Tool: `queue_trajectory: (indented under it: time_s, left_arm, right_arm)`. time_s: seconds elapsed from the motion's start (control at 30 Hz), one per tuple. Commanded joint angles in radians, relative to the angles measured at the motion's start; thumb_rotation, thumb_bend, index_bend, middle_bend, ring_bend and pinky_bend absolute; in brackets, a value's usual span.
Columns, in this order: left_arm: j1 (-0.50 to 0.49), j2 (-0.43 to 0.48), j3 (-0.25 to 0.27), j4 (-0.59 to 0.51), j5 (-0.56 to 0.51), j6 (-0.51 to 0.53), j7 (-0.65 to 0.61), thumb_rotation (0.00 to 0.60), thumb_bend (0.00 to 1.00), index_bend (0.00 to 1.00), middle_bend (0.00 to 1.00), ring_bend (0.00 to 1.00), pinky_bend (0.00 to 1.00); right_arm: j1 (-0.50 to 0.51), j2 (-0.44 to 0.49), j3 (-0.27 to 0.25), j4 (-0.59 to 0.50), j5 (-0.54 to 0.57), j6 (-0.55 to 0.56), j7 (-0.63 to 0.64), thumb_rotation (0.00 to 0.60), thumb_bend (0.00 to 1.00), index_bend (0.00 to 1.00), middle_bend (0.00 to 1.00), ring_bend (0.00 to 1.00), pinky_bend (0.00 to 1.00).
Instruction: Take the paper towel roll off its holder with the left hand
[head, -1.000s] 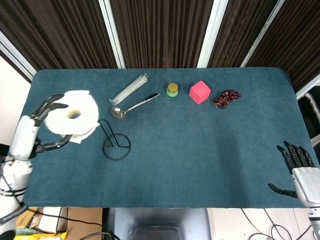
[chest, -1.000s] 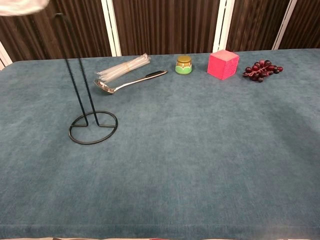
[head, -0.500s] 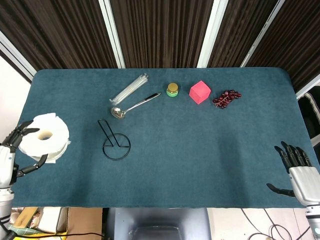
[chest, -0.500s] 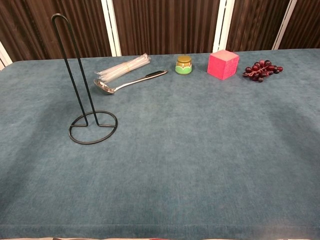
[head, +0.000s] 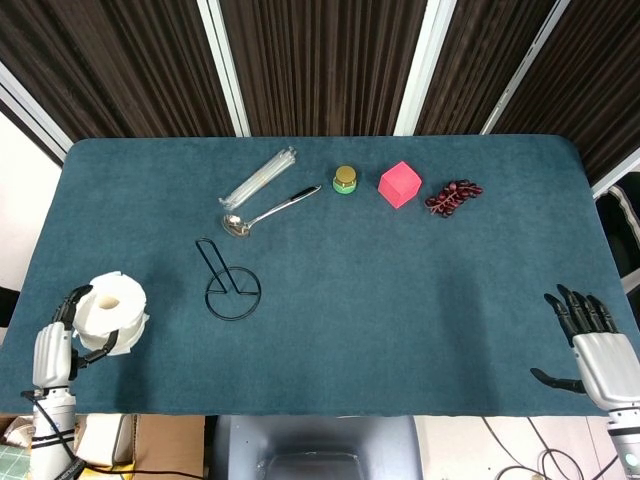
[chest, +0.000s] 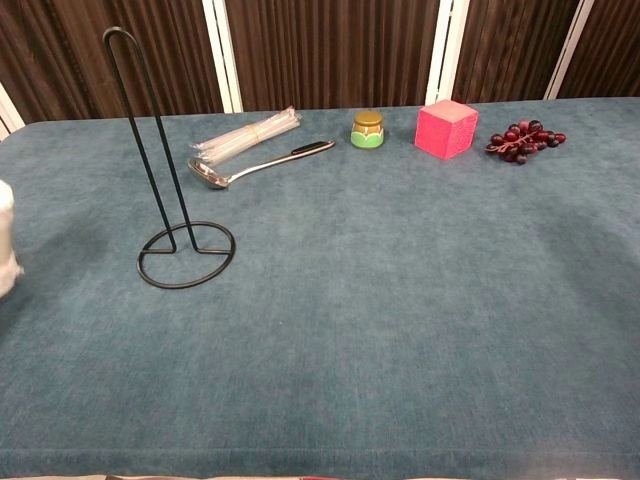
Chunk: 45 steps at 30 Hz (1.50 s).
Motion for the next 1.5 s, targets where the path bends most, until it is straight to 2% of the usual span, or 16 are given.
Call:
queue_trajectory:
  time_s: [0.03, 0.17, 0.27, 0.4, 0.6, 0.87, 1.0, 1.13, 1.23, 1.3, 1.5]
  left_arm:
    - [0.004, -0.027, 0.015, 0.032, -0.02, -0.036, 0.009, 0.6, 0.34, 0.05, 0.05, 0.04, 0.37]
    - [0.009, -0.017, 0.018, 0.01, -0.034, -0.064, 0.024, 0.6, 0.34, 0.0, 0.0, 0.0, 0.18]
    - [0.015, -0.006, 0.015, -0.008, -0.039, -0.057, 0.061, 0.6, 0.35, 0.0, 0.0, 0.0, 0.12]
    - [0.033, 0.013, 0.007, -0.051, -0.046, -0.013, 0.159, 0.6, 0.35, 0.0, 0.0, 0.0, 0.12]
    - [0.065, 0.086, 0.01, -0.187, -0.046, 0.051, 0.323, 0.6, 0.36, 0.0, 0.0, 0.0, 0.12]
    - [0.078, 0.177, 0.015, -0.315, 0.031, 0.128, 0.483, 0.6, 0.36, 0.0, 0.0, 0.0, 0.11]
    - [0.043, 0.25, 0.023, -0.327, 0.078, 0.073, 0.512, 0.6, 0.34, 0.02, 0.0, 0.0, 0.09]
    - [0.01, 0.333, 0.013, -0.362, 0.054, 0.009, 0.616, 0.6, 0.34, 0.05, 0.0, 0.0, 0.08]
    - [-0.008, 0.355, 0.006, -0.366, 0.043, 0.0, 0.735, 0.6, 0.34, 0.06, 0.02, 0.0, 0.08]
    - [-0.016, 0.365, 0.013, -0.375, 0.042, -0.015, 0.783, 0.6, 0.35, 0.08, 0.09, 0.02, 0.1]
    - [-0.039, 0.418, 0.034, -0.438, 0.007, -0.094, 0.826, 0.6, 0.35, 0.15, 0.12, 0.04, 0.12]
  right_arm:
    - [0.0, -0.003, -0.001, 0.001, 0.0, 0.0, -0.003, 0.6, 0.11, 0.0, 0.0, 0.0, 0.09]
    - [0.002, -0.004, -0.003, 0.001, 0.001, -0.006, -0.008, 0.6, 0.12, 0.0, 0.0, 0.0, 0.09]
    - [0.002, -0.004, -0.006, 0.0, -0.001, -0.008, -0.009, 0.6, 0.11, 0.0, 0.0, 0.0, 0.09]
    - [0.002, -0.003, -0.006, 0.0, -0.002, -0.006, -0.008, 0.6, 0.12, 0.0, 0.0, 0.0, 0.09]
    - [0.002, -0.003, -0.008, 0.0, -0.004, -0.005, -0.008, 0.6, 0.12, 0.0, 0.0, 0.0, 0.09]
    - [0.001, -0.001, -0.008, -0.001, -0.006, -0.002, -0.004, 0.6, 0.12, 0.0, 0.0, 0.0, 0.09]
    - [0.004, 0.005, -0.008, -0.004, -0.001, -0.008, 0.005, 0.6, 0.11, 0.0, 0.0, 0.0, 0.09]
    - [0.006, 0.015, -0.008, -0.009, 0.002, -0.014, 0.008, 0.6, 0.12, 0.0, 0.0, 0.0, 0.09]
    - [0.005, 0.015, -0.004, -0.009, 0.01, -0.01, 0.002, 0.6, 0.12, 0.0, 0.0, 0.0, 0.09]
    - [0.004, 0.015, -0.002, -0.01, 0.014, -0.008, -0.005, 0.6, 0.12, 0.0, 0.0, 0.0, 0.09]
    - [0.0, 0.013, 0.0, -0.013, 0.016, 0.002, -0.014, 0.6, 0.11, 0.0, 0.0, 0.0, 0.09]
